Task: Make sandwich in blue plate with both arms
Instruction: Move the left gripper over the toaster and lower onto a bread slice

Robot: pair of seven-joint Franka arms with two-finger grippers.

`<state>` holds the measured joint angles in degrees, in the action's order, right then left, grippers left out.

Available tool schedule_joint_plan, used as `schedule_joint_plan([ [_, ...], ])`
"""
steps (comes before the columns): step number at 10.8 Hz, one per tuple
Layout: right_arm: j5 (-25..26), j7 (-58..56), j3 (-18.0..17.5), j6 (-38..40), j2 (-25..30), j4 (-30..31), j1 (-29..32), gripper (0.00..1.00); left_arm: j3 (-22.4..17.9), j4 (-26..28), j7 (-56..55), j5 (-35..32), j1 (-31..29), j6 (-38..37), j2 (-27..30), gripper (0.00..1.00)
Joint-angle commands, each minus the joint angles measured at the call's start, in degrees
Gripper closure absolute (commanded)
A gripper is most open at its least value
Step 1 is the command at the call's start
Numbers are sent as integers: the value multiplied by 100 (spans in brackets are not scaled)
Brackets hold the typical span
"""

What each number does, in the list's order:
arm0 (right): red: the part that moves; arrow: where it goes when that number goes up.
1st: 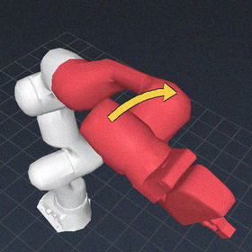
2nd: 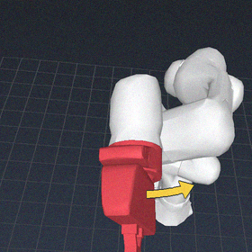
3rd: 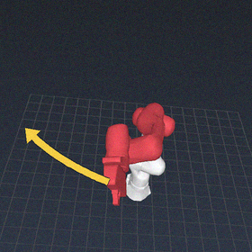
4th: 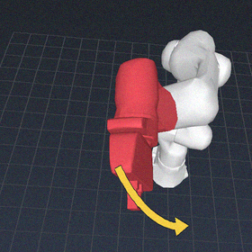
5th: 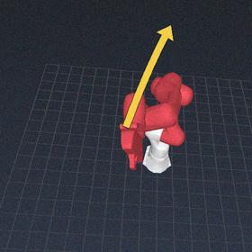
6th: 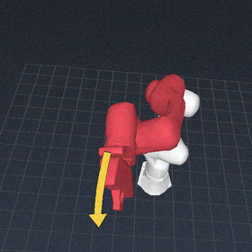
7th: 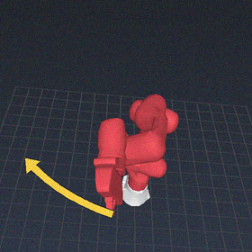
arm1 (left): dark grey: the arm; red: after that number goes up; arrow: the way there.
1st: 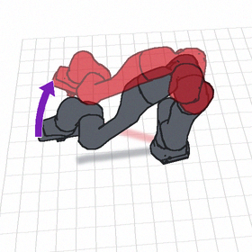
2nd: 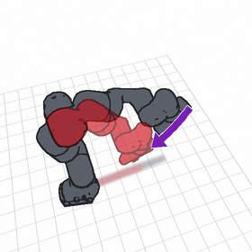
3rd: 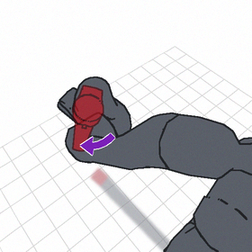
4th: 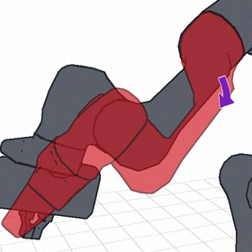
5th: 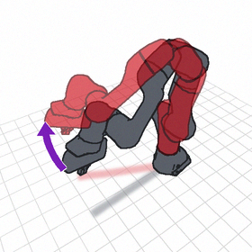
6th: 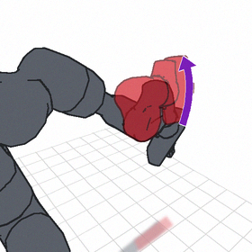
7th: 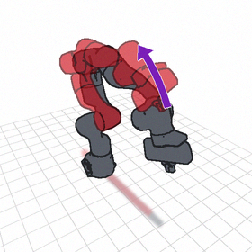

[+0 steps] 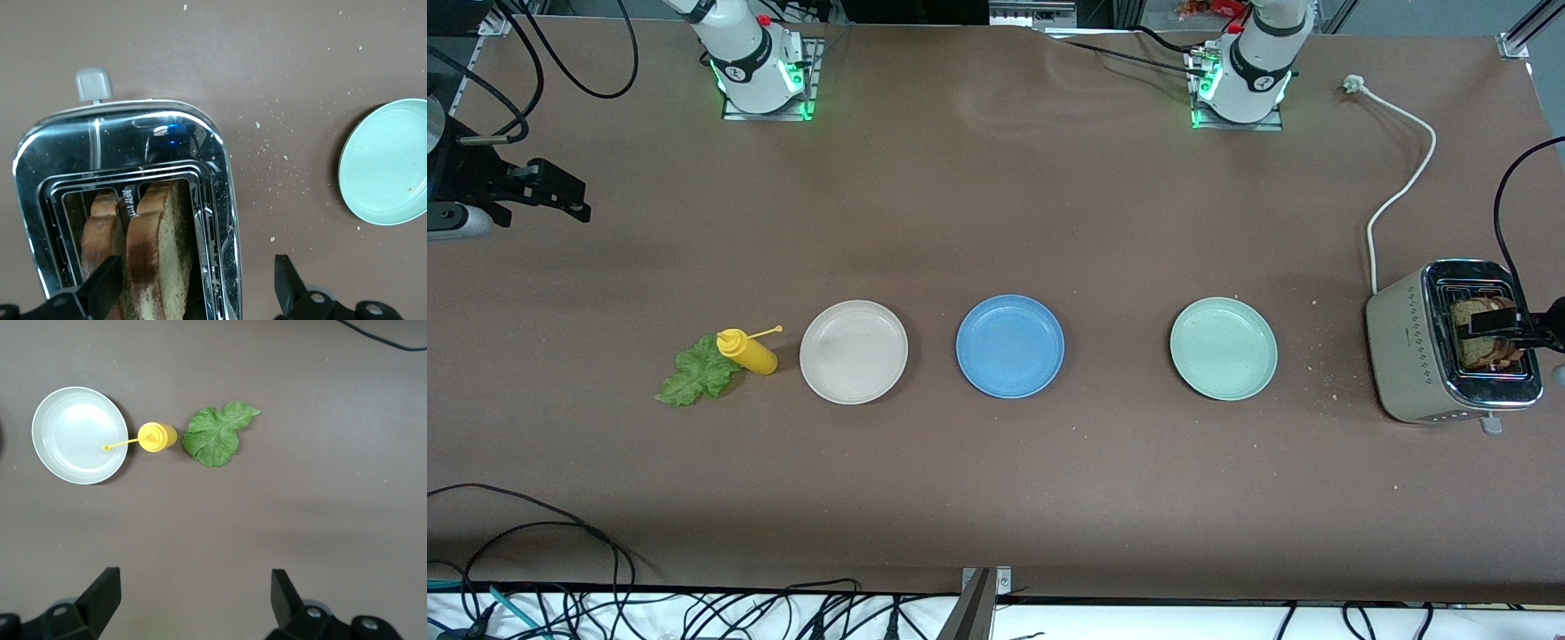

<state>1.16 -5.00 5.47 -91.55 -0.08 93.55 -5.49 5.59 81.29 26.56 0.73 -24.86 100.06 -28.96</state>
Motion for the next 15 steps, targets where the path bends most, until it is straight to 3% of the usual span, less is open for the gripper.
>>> schedule_joint_plan([
  [1, 24, 52, 7, 120, -45, -161, -22, 0, 56, 115, 69, 24, -107, -101, 39, 0],
  [7, 24, 8, 15, 129, -88, -152, 30, 0, 56, 370, -370, 59, -168, -346, 39, 0],
  [8, 24, -1, 15, 138, -89, -152, 30, 0, 56, 370, -415, 59, -168, -347, 39, 9],
  [9, 24, 8, 24, 146, -97, -144, 30, 0, 65, 353, -328, 59, -159, -356, 39, 34],
  [11, 24, 8, 33, 146, -97, -135, 39, 0, 65, 317, -292, 50, -168, -364, 39, 100],
  [15, 24, 34, 24, 146, -97, -144, 30, 0, 74, 282, -310, -29, -107, -400, 66, 100],
])
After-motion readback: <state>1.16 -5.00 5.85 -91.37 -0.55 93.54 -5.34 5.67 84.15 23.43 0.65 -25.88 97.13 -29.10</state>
